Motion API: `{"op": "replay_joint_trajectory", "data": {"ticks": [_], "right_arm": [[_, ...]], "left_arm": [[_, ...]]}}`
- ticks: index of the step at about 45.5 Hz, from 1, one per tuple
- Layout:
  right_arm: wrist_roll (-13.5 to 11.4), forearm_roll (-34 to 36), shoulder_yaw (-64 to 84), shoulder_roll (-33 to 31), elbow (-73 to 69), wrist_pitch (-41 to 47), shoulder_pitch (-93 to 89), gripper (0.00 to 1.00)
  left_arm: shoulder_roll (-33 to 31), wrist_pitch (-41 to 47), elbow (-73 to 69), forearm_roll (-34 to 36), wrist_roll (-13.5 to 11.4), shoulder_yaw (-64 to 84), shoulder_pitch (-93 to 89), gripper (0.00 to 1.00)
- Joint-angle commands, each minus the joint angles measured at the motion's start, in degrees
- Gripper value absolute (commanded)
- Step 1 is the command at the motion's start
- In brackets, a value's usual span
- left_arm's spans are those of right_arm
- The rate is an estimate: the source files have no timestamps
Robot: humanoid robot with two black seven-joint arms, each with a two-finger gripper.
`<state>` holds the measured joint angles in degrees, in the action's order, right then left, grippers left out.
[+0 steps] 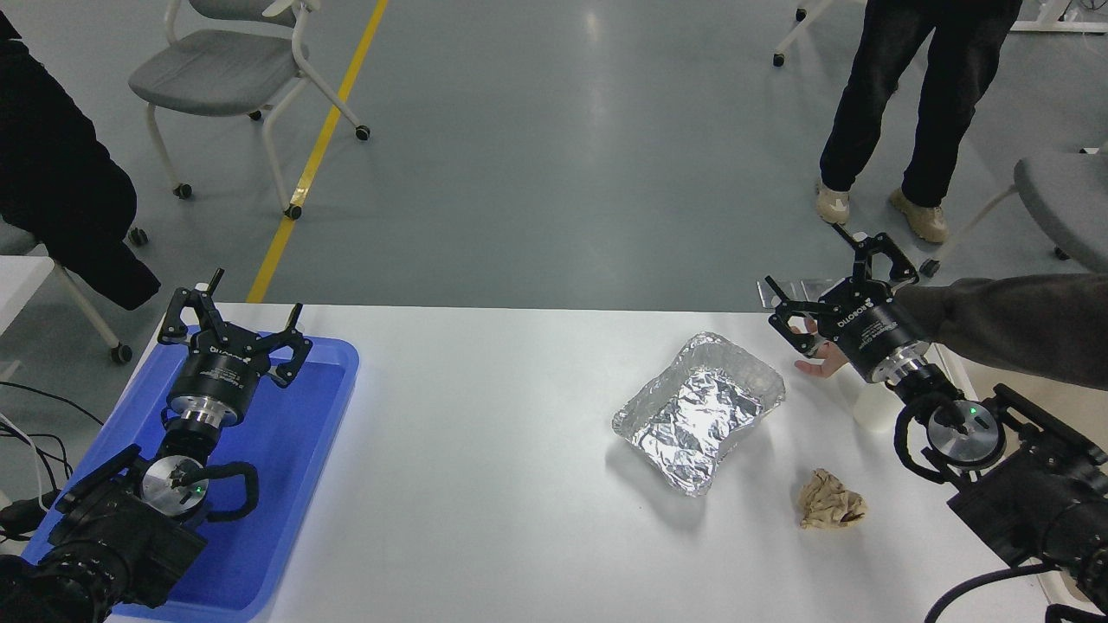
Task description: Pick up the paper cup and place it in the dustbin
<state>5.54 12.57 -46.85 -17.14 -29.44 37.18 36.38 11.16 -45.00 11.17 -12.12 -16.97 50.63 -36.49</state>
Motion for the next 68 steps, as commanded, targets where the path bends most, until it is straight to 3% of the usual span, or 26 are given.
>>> {"op": "replay_joint_trajectory", "data": {"ticks": [1, 28, 39, 46, 50, 59, 68], "right_arm": [[0.0, 0.0, 0.0, 0.0, 0.0, 0.0, 0.01, 1.0], [-0.35, -2.02, 0.18, -0.26, -0.09, -0.09, 2.64, 1.0], [-0.7, -11.06, 0.18, -2.02, -0.26, -0.09, 9.85, 1.0], [-2.98, -18.89, 2.45, -5.53, -2.72, -1.14, 14.94, 1.0], [-4.39, -22.67, 8.16, -8.34, -4.65, -1.93, 18.81, 1.0], [-4.22, -24.34, 33.62, -15.55, -11.07, -2.55, 32.86, 1.0], [-4.13, -24.52, 61.93, -16.43, -16.69, -1.93, 49.21, 1.0]], "left_arm": [[0.0, 0.0, -0.01, 0.07, 0.01, 0.0, 0.01, 1.0], [0.09, 0.0, -0.01, -0.01, 0.01, 0.0, 0.01, 1.0], [0.09, 0.0, -0.01, -0.01, 0.01, 0.0, 0.01, 1.0], [0.09, 0.0, 0.17, -0.01, 0.01, 0.0, -0.07, 1.0], [0.17, 0.0, -0.01, -0.01, 0.01, 0.0, 0.01, 1.0], [0.17, 0.0, -0.01, -0.01, 0.01, 0.0, 0.01, 1.0], [0.17, 0.0, -0.01, -0.01, 0.01, 0.0, -0.07, 1.0]]}}
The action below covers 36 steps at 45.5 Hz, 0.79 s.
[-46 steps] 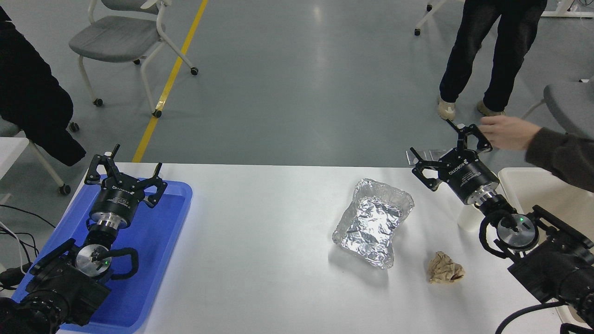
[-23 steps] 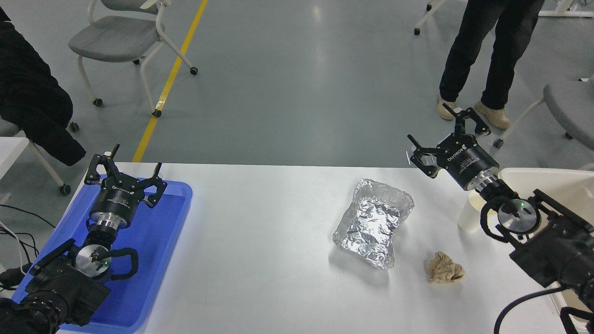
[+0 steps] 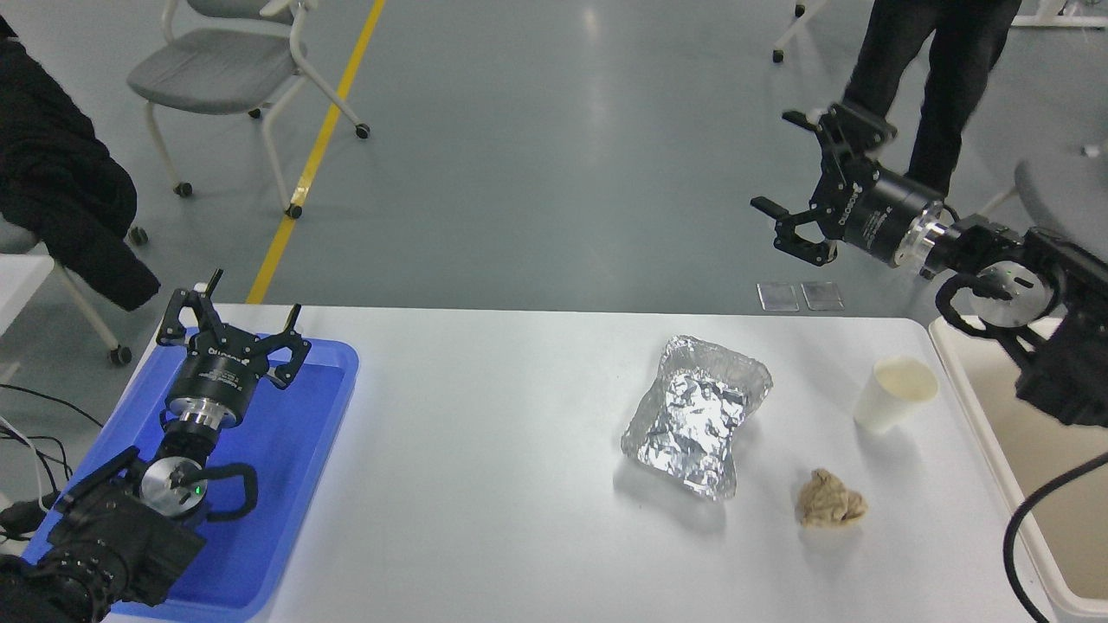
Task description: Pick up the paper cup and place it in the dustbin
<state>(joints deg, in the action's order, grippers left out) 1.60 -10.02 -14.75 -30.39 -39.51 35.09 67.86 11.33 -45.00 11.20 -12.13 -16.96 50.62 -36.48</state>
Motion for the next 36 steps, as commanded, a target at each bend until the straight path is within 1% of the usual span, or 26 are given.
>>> {"op": "replay_joint_trajectory", "data": {"ticks": [1, 6, 11, 14, 20, 23, 30, 36], "right_arm": [[-0.19, -1.94, 33.26, -3.18, -7.58, 0.16, 19.57, 1.0], [0.16, -1.94, 48.73, -2.05, -13.91, 0.33, 29.15, 1.0], [0.33, -1.94, 59.56, 2.26, -18.93, 0.33, 36.28, 1.0], [0.25, -2.37, 62.99, 3.93, -20.95, 0.33, 37.96, 1.0], [-0.02, -7.82, 67.74, 6.04, -26.39, 0.42, 41.99, 1.0], [-0.02, -9.23, 71.69, 7.18, -30.61, 0.42, 45.86, 1.0], [0.07, -8.97, 80.66, 9.47, -39.75, 0.51, 54.48, 1.0], [0.16, -7.65, 84.44, 10.79, -47.23, 0.33, 59.49, 1.0]], "left_arm": [[0.01, 0.0, -0.04, 0.0, 0.0, 0.0, -0.09, 1.0], [-0.08, 0.0, -0.04, 0.0, 0.0, 0.0, -0.09, 1.0], [-0.08, 0.0, -0.04, 0.0, 0.0, 0.0, -0.09, 1.0], [-0.08, 0.0, -0.04, 0.0, 0.0, 0.0, -0.09, 1.0], [-0.07, 0.0, -0.04, 0.0, 0.0, 0.0, -0.09, 1.0], [0.01, 0.0, -0.04, 0.0, 0.0, 0.0, -0.09, 1.0], [0.01, 0.0, -0.04, 0.0, 0.0, 0.0, -0.09, 1.0], [0.1, 0.0, -0.04, 0.0, 0.0, 0.0, 0.0, 1.0]]}}
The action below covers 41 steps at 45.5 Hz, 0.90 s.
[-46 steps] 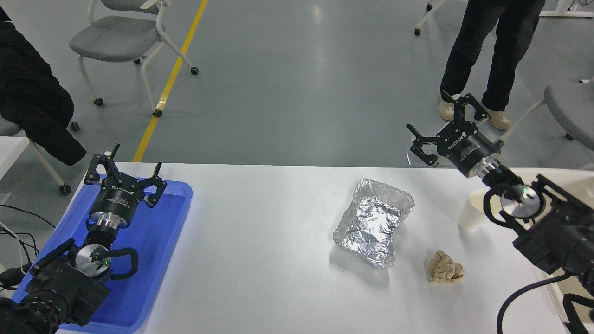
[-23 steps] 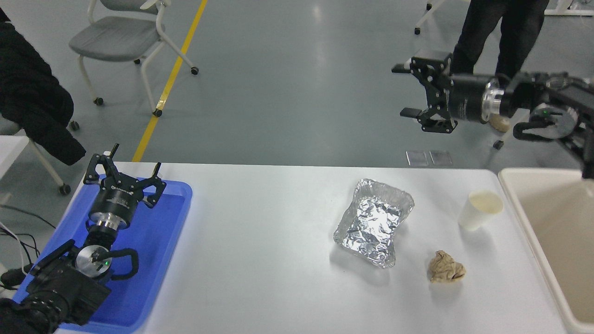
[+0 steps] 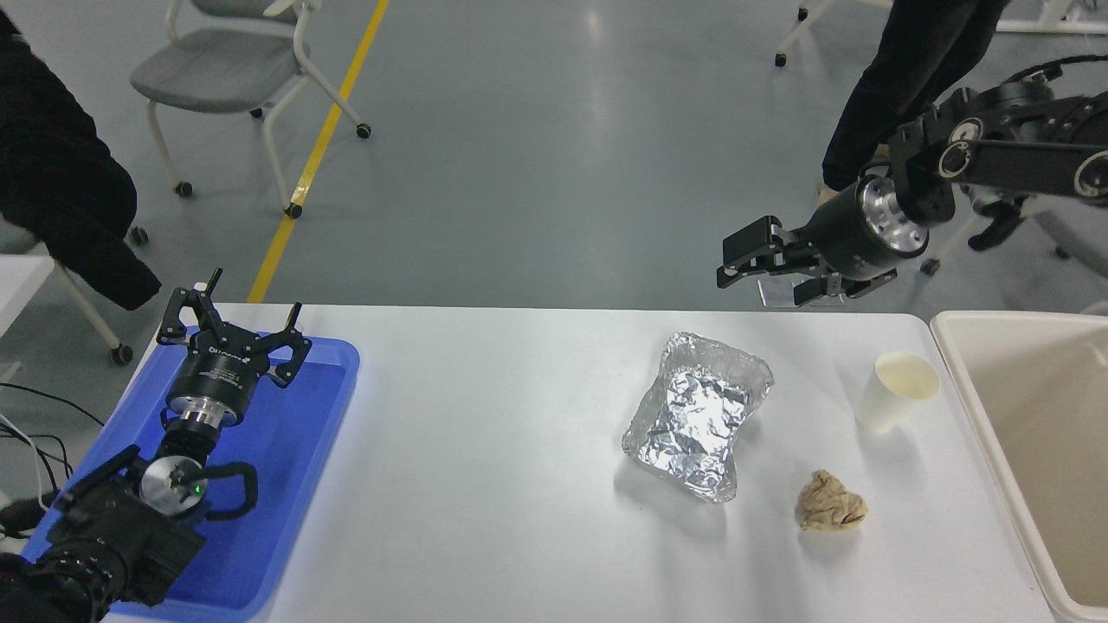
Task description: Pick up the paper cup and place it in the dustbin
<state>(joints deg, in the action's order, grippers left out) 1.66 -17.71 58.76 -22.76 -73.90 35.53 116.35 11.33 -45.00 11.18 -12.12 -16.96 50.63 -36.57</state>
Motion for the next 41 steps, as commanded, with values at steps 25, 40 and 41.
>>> {"op": "replay_joint_trajectory", "data": {"ticks": [25, 40, 41], "right_arm": [[-0.08, 14.8, 16.74, 8.78, -14.87, 1.12, 17.51, 1.0], [0.01, 14.81, 16.65, 8.79, -13.99, -3.71, 13.3, 1.0], [0.01, 14.81, 16.56, 8.79, -13.91, -4.58, 12.51, 1.0]], "left_arm": [[0.18, 0.0, 0.16, -0.01, 0.0, 0.09, 0.09, 1.0], [0.09, 0.0, -0.02, -0.01, 0.0, 0.09, 0.01, 1.0], [0.09, 0.0, -0.02, -0.01, 0.0, 0.09, 0.09, 1.0]]}}
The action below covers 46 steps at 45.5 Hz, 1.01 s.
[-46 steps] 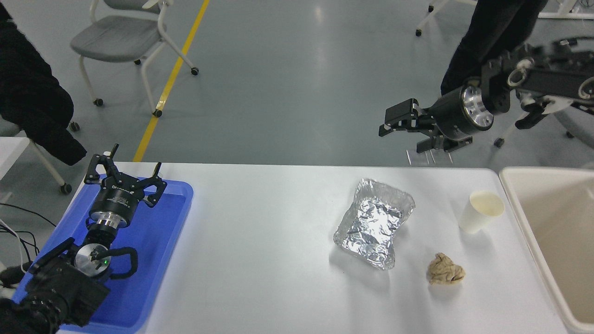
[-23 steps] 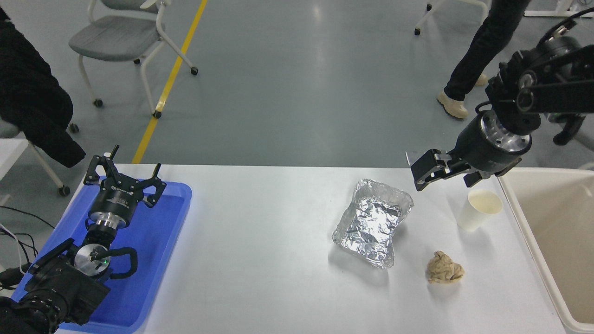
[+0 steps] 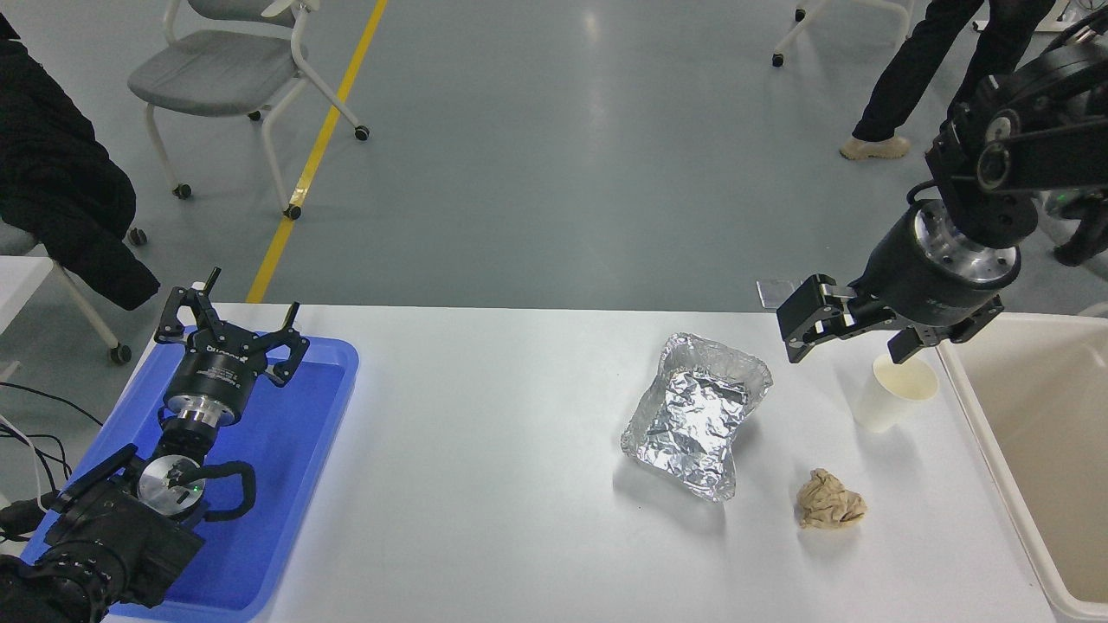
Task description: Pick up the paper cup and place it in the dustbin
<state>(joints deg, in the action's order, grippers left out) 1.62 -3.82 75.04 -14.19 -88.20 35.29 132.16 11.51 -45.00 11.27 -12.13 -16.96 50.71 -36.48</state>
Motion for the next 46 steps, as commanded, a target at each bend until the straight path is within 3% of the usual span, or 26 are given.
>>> {"op": "replay_joint_trajectory", "data": {"ticks": [1, 25, 46], "right_arm": [[0.05, 0.83, 0.2, 0.22, 0.58, -5.39, -4.19, 1.0], [-0.83, -1.1, -4.55, 0.92, 18.06, -15.42, -25.1, 1.0], [-1.45, -14.98, -4.55, -4.35, 43.63, -18.59, -47.52, 1.0]], "left_arm": [[-0.09, 0.0, 0.07, 0.0, 0.0, 0.0, -0.09, 1.0], [-0.26, 0.0, -0.11, 0.0, 0.0, -0.09, -0.18, 1.0], [-0.26, 0.0, -0.11, 0.0, 0.0, -0.09, -0.18, 1.0]]}}
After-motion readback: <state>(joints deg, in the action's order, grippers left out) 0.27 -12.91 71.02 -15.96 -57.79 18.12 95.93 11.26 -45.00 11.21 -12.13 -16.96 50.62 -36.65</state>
